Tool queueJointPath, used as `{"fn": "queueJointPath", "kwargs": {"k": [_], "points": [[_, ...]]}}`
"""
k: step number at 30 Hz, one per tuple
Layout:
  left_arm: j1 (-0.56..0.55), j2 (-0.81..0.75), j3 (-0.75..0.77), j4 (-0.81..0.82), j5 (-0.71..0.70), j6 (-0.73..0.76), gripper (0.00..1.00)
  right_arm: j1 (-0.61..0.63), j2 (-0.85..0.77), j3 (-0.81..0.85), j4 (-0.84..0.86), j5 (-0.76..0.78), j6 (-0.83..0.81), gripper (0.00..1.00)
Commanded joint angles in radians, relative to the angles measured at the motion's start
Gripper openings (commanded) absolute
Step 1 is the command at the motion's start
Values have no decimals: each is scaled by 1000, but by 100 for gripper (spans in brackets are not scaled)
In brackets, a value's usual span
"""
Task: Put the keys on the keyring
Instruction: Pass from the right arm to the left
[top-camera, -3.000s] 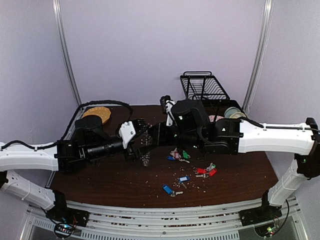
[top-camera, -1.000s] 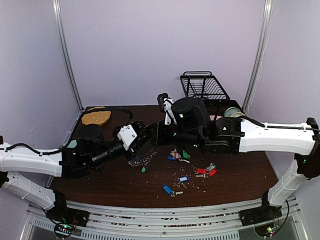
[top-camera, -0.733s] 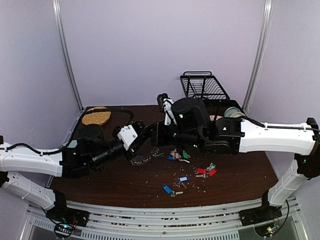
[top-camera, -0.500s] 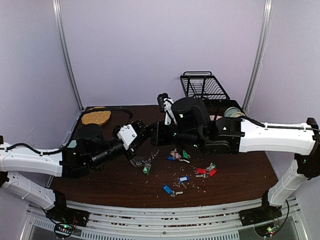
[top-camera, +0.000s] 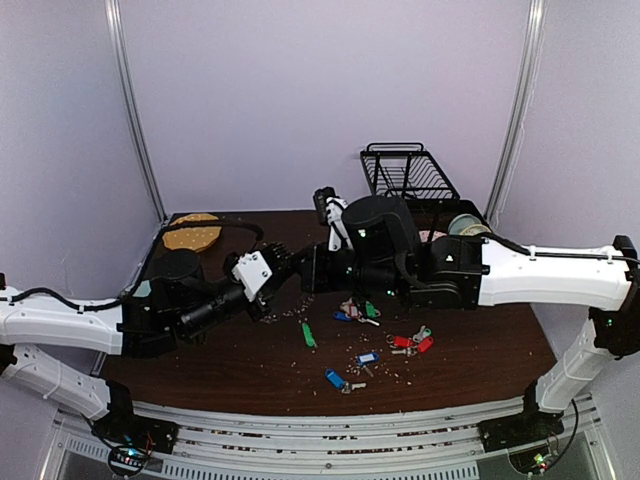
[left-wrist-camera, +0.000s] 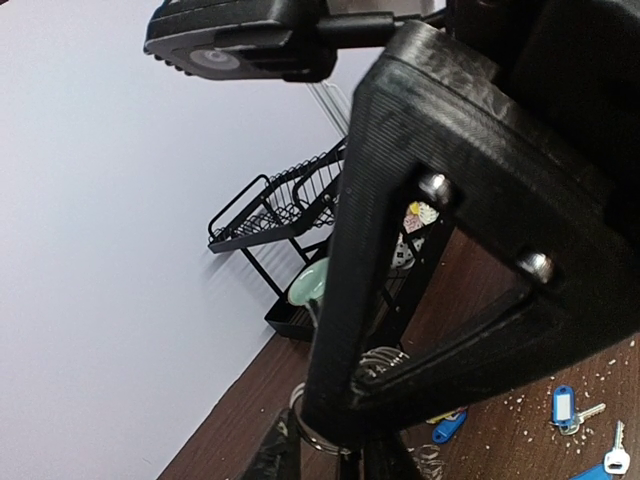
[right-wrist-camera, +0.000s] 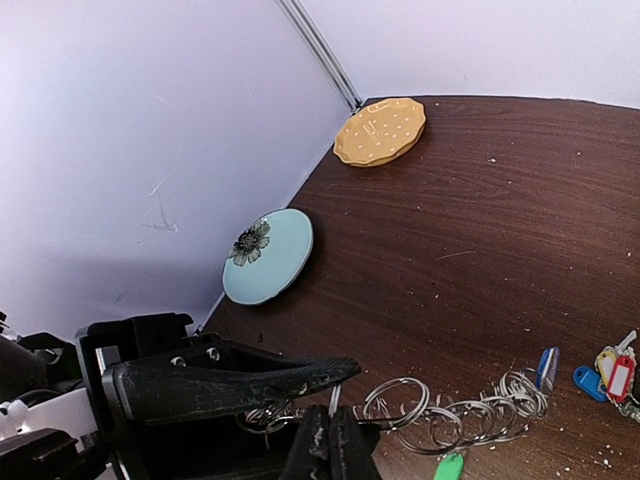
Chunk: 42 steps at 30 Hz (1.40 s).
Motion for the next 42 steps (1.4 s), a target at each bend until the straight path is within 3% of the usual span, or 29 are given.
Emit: {"fn": "queueJointPath", "kwargs": {"k": [1,6,17,25,28,33,38,42], "points": [[-6,-18,-1,44,46,-4,0,5,-22,20,31,6,-6,0],[-6,-29,-18,65,68,-3,0,4,-50,-11,51,14,-8,2],[-7,-52,-41,55,91,17,0,0,-82,-32,73,-2,-3,19],[-7,-52,-44,58,173,-10,0,-11,-156,-58,107,-69,-81,21],[-6,-80,-59,74,261,-34,0,-33,-192,-58,109,-234,-246,20],[-6,-135,-67,79,482,-93,0,-108,-260,-42,-38,-730,-692,26],[-7,-184,-63,78,565,-150,0,-117,-258,-34,-166,-863,-1059,35],[-7,-199,-44,35,588,-165,0,-114,-221,5,-195,-854,-1154,18]]}}
